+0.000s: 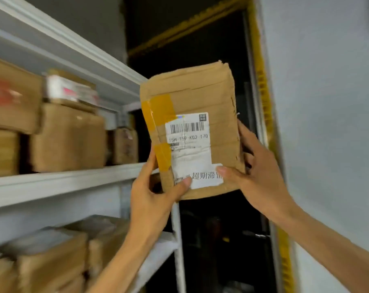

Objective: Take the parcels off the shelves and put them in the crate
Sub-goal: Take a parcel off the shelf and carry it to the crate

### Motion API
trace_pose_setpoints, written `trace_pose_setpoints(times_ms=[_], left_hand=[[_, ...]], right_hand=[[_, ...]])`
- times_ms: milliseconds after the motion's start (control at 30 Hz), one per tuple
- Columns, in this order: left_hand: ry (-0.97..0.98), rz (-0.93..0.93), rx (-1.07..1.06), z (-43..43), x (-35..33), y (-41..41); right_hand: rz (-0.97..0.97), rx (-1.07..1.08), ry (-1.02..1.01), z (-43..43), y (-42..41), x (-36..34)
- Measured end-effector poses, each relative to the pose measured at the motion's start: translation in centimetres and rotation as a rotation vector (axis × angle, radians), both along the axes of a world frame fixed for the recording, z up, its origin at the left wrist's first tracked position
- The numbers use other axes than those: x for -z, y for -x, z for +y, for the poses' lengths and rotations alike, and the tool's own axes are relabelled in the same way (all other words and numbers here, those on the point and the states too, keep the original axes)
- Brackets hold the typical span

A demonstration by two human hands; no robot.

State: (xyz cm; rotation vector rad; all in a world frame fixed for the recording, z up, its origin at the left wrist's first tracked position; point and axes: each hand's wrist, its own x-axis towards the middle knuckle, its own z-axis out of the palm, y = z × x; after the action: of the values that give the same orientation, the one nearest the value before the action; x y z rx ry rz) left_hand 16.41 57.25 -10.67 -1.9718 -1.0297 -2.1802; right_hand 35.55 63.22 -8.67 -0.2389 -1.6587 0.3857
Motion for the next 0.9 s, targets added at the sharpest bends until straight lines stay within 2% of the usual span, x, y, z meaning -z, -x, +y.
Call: trace_pose_setpoints(times_ms=[200,500,700,900], left_hand=[[0.106,-0.052,0.334,9.4,4.7,-11.6],[0.340,0.013,0.698,18.0,13.1,-30.7],[0.489,0.089,0.980,21.2,19.2,-42.6],[0.605,0.209,1.246,24.0,25.1,-51.9]], right_hand=[[0.065,0.356,0.064,3.5,-12.2,4.8],[0.092,0.924,0.242,3.2,-29.0,14.2],[0.132,1.212,0.398,1.6,-37.2,20.2],[0.227,1.466,0.540,0.9,-41.9,26.3]])
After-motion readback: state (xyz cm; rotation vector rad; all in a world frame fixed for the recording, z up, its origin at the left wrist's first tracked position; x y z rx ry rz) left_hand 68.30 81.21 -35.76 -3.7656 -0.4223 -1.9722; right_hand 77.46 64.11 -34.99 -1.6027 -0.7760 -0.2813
